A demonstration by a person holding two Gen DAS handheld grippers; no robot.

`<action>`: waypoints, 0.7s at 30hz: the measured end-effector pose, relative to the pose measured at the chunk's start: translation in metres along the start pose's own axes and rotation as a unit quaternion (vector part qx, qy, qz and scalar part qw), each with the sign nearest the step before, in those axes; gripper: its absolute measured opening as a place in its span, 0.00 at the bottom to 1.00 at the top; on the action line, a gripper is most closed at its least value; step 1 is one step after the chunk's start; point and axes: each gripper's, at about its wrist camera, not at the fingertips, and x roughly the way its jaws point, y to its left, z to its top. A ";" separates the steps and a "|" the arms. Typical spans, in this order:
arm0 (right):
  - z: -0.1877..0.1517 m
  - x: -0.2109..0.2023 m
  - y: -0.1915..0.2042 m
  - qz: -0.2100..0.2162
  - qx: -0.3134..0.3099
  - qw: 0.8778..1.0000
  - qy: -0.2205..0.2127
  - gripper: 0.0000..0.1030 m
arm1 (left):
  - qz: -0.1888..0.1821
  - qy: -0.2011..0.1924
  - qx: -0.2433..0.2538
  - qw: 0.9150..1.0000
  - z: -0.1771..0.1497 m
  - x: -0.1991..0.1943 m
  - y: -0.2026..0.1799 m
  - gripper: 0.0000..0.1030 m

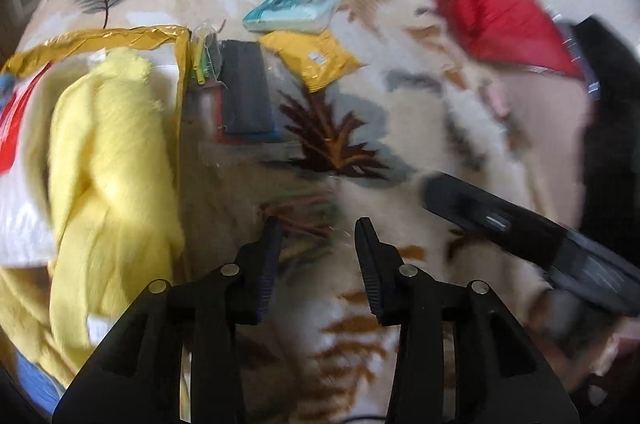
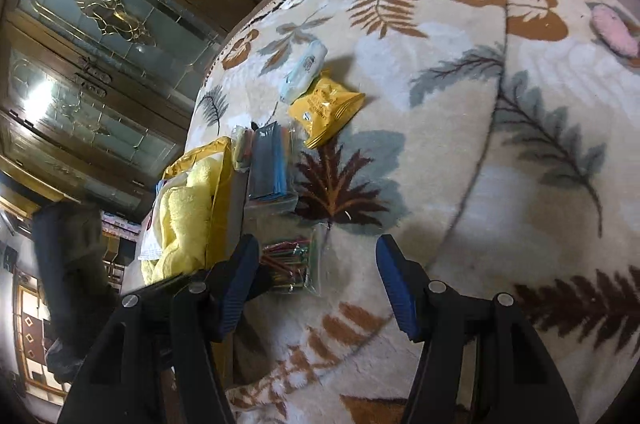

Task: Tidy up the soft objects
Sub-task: 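Grasp the bag of coloured sticks with the left gripper while the right gripper grasps the black packet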

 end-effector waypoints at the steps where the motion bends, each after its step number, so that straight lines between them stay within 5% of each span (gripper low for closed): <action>1: 0.000 -0.001 0.000 -0.003 -0.002 1.000 -0.001 0.59 | 0.027 0.005 0.008 1.000 0.003 0.008 -0.005 0.37; 8: 0.000 -0.007 0.005 -0.009 -0.009 1.000 -0.010 0.59 | 0.107 0.055 0.073 0.990 0.010 0.039 -0.029 0.53; 11: 0.001 -0.009 0.003 -0.004 -0.004 1.000 -0.010 0.59 | 0.107 0.024 0.060 0.992 0.007 0.033 -0.023 0.36; 17: 0.001 -0.014 0.000 0.001 0.002 1.000 -0.016 0.59 | -0.008 -0.019 0.013 1.000 -0.002 -0.001 0.002 0.36; 21: 0.002 -0.005 0.006 0.008 -0.002 1.000 -0.009 0.59 | -0.035 -0.041 -0.006 0.999 -0.015 -0.040 0.017 0.36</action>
